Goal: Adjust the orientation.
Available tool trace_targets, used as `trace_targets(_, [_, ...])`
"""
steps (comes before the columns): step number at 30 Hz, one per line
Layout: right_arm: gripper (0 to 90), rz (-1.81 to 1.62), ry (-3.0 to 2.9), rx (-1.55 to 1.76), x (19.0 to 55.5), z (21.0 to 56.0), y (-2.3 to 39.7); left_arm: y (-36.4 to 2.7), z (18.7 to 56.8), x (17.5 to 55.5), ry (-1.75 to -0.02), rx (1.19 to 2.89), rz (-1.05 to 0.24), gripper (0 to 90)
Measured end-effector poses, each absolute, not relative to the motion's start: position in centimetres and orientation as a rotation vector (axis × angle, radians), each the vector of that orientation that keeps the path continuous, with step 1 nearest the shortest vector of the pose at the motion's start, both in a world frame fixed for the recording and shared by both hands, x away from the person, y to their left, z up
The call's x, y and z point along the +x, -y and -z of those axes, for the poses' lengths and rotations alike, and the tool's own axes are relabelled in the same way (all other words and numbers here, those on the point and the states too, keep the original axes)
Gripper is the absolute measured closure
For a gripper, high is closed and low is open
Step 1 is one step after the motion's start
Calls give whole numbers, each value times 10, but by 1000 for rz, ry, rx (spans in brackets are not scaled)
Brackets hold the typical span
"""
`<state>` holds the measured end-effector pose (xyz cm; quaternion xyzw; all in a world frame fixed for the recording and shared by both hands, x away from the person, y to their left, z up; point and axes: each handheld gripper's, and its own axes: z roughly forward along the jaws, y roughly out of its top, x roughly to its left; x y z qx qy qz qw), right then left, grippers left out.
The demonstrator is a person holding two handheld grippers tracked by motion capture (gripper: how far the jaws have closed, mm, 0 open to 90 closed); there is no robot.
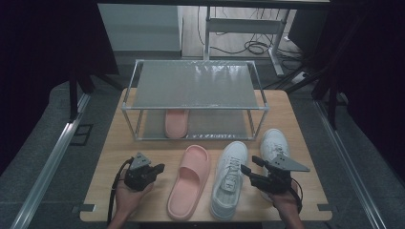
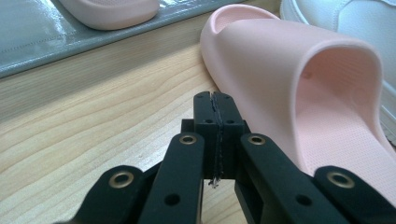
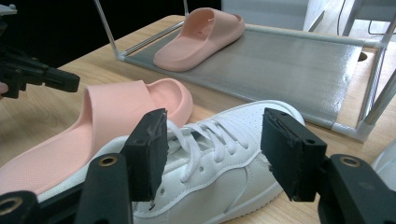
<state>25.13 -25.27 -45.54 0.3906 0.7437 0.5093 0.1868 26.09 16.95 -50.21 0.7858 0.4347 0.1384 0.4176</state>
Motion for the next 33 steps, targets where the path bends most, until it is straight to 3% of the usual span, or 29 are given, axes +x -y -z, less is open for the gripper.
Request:
trace_targets(20, [420, -1429, -2102, 1093, 251, 456, 250, -149, 492, 223, -963, 2000, -242, 900])
trace_targets(33, [420, -1431, -2094, 1094, 250, 454, 251, -125, 506, 239, -959, 2034, -220, 900])
